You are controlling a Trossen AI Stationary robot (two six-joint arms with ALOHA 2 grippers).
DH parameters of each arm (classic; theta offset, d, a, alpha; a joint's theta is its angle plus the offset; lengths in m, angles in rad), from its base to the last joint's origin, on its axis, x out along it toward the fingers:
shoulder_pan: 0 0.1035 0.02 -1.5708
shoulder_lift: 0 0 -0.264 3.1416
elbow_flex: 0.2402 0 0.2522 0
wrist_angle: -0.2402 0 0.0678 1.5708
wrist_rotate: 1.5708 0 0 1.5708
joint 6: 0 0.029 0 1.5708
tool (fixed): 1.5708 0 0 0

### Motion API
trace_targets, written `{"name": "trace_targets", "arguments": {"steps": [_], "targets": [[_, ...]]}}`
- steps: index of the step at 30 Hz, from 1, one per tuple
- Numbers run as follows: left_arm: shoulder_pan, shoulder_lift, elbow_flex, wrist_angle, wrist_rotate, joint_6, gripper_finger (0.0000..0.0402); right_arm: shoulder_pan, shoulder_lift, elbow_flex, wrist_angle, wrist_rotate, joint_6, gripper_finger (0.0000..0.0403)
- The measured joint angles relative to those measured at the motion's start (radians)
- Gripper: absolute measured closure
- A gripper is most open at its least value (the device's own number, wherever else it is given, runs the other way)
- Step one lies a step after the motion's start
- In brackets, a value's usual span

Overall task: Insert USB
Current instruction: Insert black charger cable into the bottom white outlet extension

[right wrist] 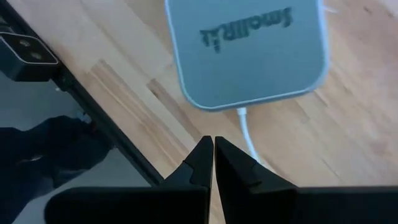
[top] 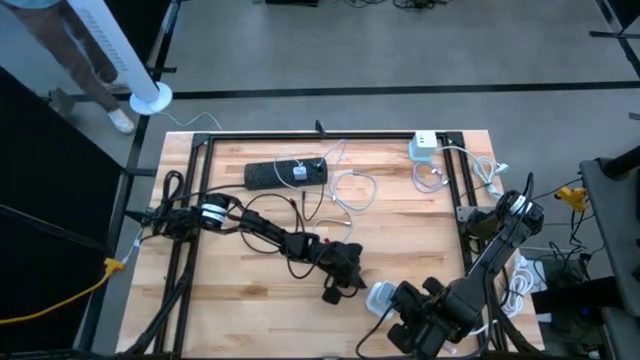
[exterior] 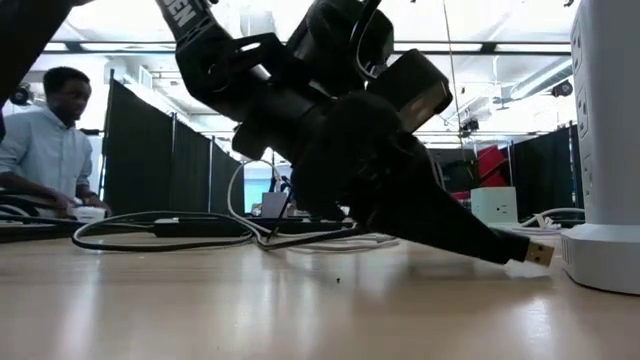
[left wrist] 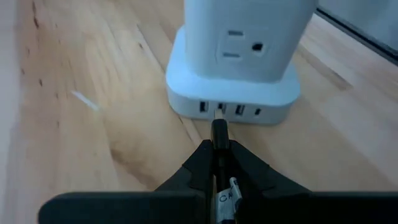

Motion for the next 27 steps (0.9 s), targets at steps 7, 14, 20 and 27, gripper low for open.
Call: {"name": "trace_targets", "arguments": {"steps": [7, 14, 20, 27], "targets": [[-0.004, 0.000, -0.002, 0.003, 0.018, -0.002, 0.0380, -0.007, 0.000, -0.033, 0.039, -0.001, -0.017, 0.0403], [-0.005, 0.001, 0.003, 0.022, 0.003, -0.009, 0.0380, -0.009, 0.000, -0.069, 0.057, -0.001, -0.018, 0.0403], [-0.005, 0.002, 0.003, 0.023, -0.002, -0.002, 0.0380, -0.013, 0.000, -0.073, 0.058, -0.002, -0.018, 0.0403], [-0.008, 0.057, 0.005, 0.089, 0.000, -0.052, 0.0380, -0.018, 0.000, -0.074, 0.064, -0.003, -0.018, 0.0403]]}}
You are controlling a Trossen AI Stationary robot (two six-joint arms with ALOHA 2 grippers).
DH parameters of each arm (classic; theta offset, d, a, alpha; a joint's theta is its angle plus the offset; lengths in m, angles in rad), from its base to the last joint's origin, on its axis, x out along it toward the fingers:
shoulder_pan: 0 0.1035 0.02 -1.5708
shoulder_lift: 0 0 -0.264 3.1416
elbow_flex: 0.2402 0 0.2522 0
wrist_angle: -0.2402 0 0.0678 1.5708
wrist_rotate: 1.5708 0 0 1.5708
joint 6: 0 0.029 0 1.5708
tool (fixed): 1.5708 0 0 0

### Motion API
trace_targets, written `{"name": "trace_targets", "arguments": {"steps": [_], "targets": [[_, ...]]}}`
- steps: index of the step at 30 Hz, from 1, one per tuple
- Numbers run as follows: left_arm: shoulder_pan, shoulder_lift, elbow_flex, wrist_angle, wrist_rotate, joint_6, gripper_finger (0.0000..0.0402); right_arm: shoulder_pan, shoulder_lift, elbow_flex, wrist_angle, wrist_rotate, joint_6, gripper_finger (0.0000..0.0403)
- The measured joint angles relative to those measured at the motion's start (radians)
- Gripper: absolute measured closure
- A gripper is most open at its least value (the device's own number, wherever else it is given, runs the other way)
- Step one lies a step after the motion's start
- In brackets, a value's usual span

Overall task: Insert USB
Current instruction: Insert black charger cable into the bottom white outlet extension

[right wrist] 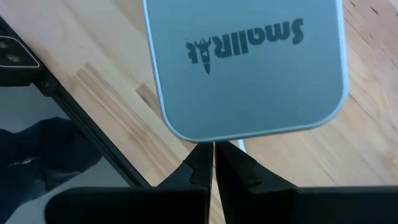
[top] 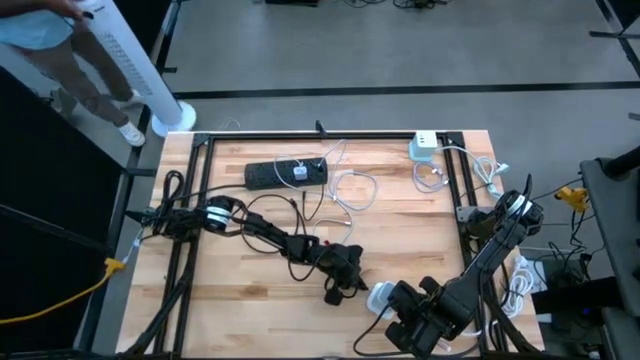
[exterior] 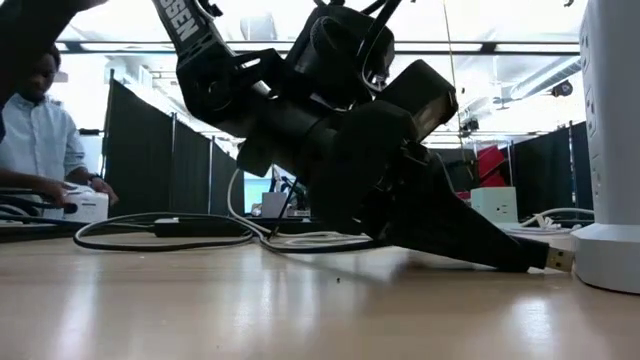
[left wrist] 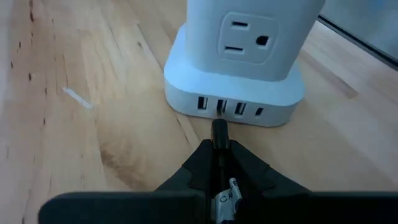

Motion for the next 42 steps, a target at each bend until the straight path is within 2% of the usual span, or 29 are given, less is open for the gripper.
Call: {"name": "trace_targets", "arguments": {"steps": [8, 15, 26, 34, 42], "targets": [[-0.001, -0.001, 0.000, 0.013, 0.002, -0.010, 0.0380, -0.005, 0.001, 0.000, 0.002, -0.002, -0.001, 0.0403], [-0.001, -0.015, -0.002, -0.002, 0.011, -0.011, 0.0380, 0.016, 0.033, 0.000, 0.015, -0.067, -0.002, 0.0403], [-0.002, -0.020, -0.003, 0.022, 0.015, -0.006, 0.0380, 0.060, 0.072, -0.001, 0.049, -0.071, 0.025, 0.0403], [0.004, -0.020, -0.002, 0.029, 0.004, -0.004, 0.0380, 0.065, 0.106, -0.002, 0.116, -0.081, 0.026, 0.0403], [0.004, 0.012, -0.002, 0.054, -0.001, -0.027, 0.0380, 0.062, 0.110, -0.002, 0.112, -0.078, 0.013, 0.0403]]}}
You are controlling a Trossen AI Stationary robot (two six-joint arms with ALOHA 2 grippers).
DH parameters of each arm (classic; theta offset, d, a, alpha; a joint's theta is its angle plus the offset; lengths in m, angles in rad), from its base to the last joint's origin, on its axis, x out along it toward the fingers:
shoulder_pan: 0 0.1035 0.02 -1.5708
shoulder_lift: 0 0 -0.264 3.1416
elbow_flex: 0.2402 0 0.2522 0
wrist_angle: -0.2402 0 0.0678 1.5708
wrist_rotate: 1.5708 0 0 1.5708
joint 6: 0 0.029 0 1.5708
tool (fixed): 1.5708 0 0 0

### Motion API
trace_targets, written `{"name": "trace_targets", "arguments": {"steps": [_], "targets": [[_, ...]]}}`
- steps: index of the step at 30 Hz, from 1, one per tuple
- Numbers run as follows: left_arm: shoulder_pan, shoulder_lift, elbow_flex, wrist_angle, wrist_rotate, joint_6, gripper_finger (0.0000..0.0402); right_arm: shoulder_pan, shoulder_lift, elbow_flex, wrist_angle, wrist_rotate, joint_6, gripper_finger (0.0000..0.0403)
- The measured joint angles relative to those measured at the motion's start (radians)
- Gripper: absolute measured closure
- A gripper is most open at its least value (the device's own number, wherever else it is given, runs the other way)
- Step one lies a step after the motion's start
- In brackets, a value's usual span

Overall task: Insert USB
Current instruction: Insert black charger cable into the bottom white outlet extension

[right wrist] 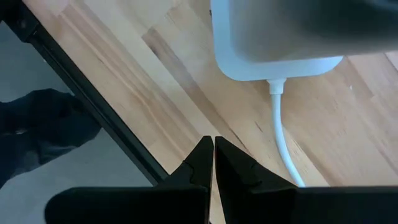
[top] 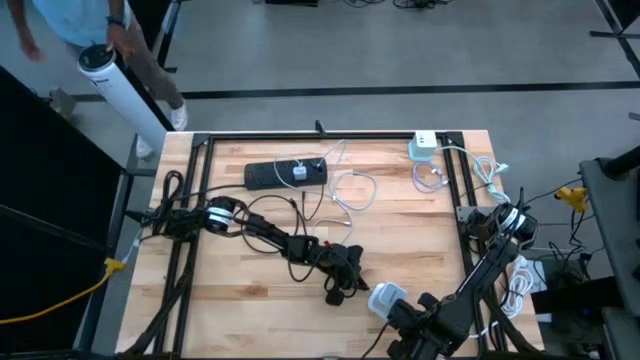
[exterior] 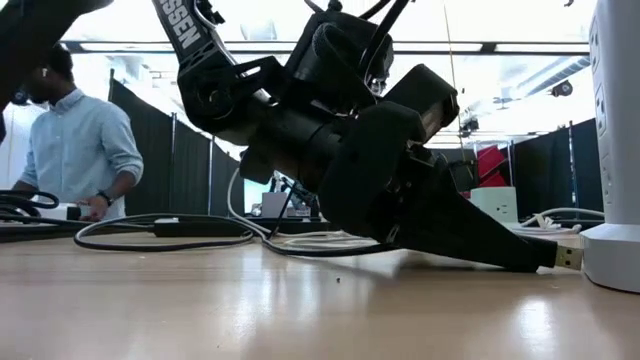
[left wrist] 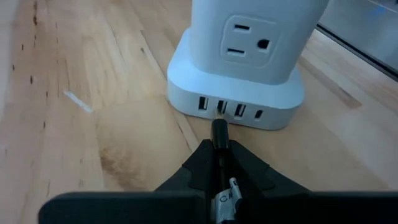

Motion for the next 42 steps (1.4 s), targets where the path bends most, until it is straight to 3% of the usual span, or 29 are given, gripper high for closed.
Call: {"name": "trace_targets", "arguments": {"steps": [10, 16, 19, 22, 26, 29, 35, 42], "targets": [[0.001, -0.017, 0.002, -0.052, 0.011, -0.024, 0.0380, -0.006, -0.016, 0.048, 0.003, 0.001, 0.022, 0.0403], [0.002, -0.098, -0.002, -0.187, 0.020, 0.004, 0.0380, -0.024, -0.028, 0.177, -0.031, 0.004, -0.151, 0.0403], [0.009, -0.140, -0.002, -0.217, 0.020, 0.014, 0.0380, -0.052, -0.034, 0.249, -0.143, 0.059, -0.197, 0.0403], [0.024, -0.177, -0.003, -0.281, 0.019, 0.023, 0.0380, -0.079, -0.040, 0.338, -0.331, 0.188, -0.199, 0.0400], [0.053, -0.254, -0.005, -0.368, 0.013, 0.044, 0.0380, -0.123, -0.067, 0.445, -0.539, 0.396, -0.172, 0.0363], [0.077, -0.329, -0.004, -0.393, 0.014, 0.047, 0.0380, -0.164, -0.071, 0.504, -0.625, 0.472, -0.195, 0.0314], [0.095, -0.465, -0.007, -0.388, 0.020, 0.042, 0.0380, -0.235, -0.070, 0.548, -0.617, 0.483, -0.401, 0.0239], [0.094, -0.584, -0.009, -0.392, 0.011, 0.033, 0.0380, -0.267, -0.083, 0.557, -0.615, 0.458, -0.501, 0.0233]]}}
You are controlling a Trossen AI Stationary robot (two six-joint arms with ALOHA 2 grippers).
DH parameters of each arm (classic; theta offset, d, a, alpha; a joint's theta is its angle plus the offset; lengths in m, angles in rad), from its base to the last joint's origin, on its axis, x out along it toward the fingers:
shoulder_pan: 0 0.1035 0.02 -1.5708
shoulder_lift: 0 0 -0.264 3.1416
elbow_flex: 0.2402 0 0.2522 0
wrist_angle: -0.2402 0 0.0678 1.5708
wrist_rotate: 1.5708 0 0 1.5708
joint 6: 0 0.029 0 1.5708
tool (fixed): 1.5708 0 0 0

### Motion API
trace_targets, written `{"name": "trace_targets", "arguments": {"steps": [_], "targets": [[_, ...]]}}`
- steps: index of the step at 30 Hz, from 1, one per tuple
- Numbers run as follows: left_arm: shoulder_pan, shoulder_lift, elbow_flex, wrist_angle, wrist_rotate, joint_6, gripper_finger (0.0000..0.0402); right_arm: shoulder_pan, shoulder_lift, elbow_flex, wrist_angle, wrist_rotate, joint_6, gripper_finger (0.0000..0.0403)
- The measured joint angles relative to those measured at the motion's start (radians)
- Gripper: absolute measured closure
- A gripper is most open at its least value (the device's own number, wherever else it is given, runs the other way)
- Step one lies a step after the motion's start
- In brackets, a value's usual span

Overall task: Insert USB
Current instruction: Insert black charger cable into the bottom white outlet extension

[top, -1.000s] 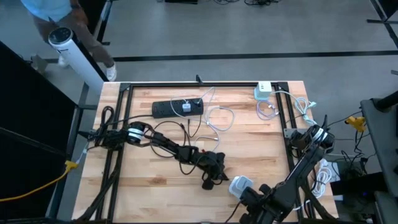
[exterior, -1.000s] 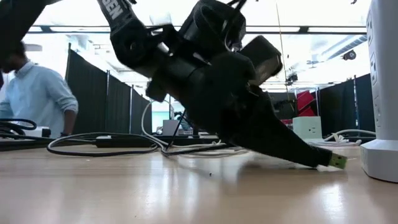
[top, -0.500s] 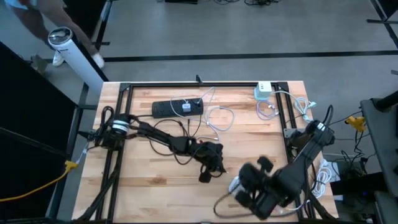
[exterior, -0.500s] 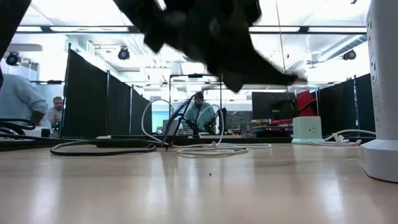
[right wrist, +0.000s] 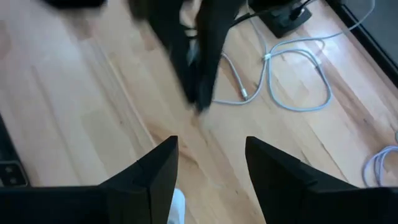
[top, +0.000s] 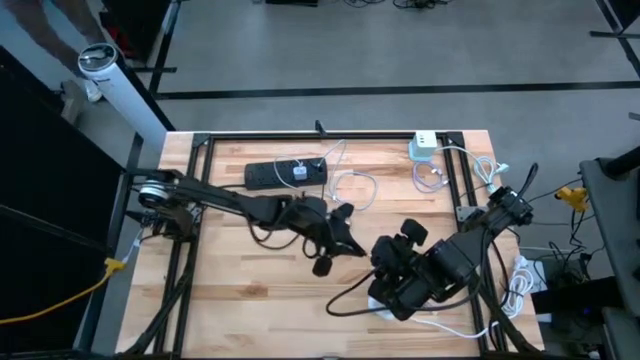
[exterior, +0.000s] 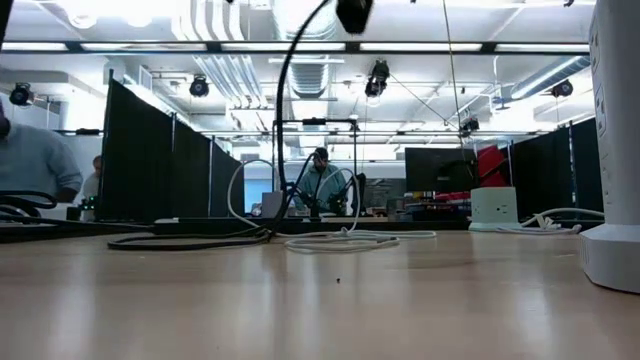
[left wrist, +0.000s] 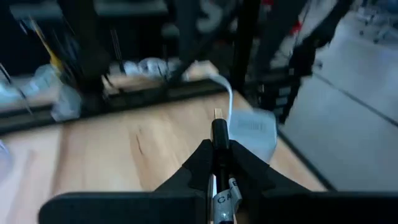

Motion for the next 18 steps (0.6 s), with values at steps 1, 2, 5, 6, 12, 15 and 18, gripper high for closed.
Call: {"name": "trace_targets", "arguments": {"steps": [1, 2, 5, 6, 12, 15, 18], "targets": [[0.001, -0.016, 0.000, 0.003, -0.005, 0.001, 0.0380, 0.000, 0.000, 0.000, 0.001, -0.006, -0.004, 0.0235], [0.001, -0.027, 0.000, 0.006, -0.018, 0.003, 0.0380, -0.001, 0.000, 0.000, 0.006, -0.010, -0.010, 0.0238], [0.002, -0.043, 0.001, 0.005, -0.027, 0.007, 0.0380, -0.011, 0.000, 0.000, 0.053, -0.010, -0.054, 0.0250], [0.002, -0.044, 0.000, 0.006, -0.028, 0.007, 0.0380, -0.016, 0.000, 0.000, 0.066, -0.010, -0.067, 0.0255], [0.002, -0.047, 0.000, 0.002, -0.028, 0.006, 0.0380, -0.045, -0.003, 0.000, 0.076, -0.017, -0.103, 0.0289], [0.000, -0.047, 0.000, 0.001, -0.027, 0.005, 0.0380, -0.049, -0.003, 0.000, 0.077, -0.017, -0.128, 0.0302], [0.000, -0.048, 0.000, 0.003, -0.017, 0.003, 0.0380, -0.053, -0.003, 0.008, 0.076, -0.021, -0.158, 0.0313]]}}
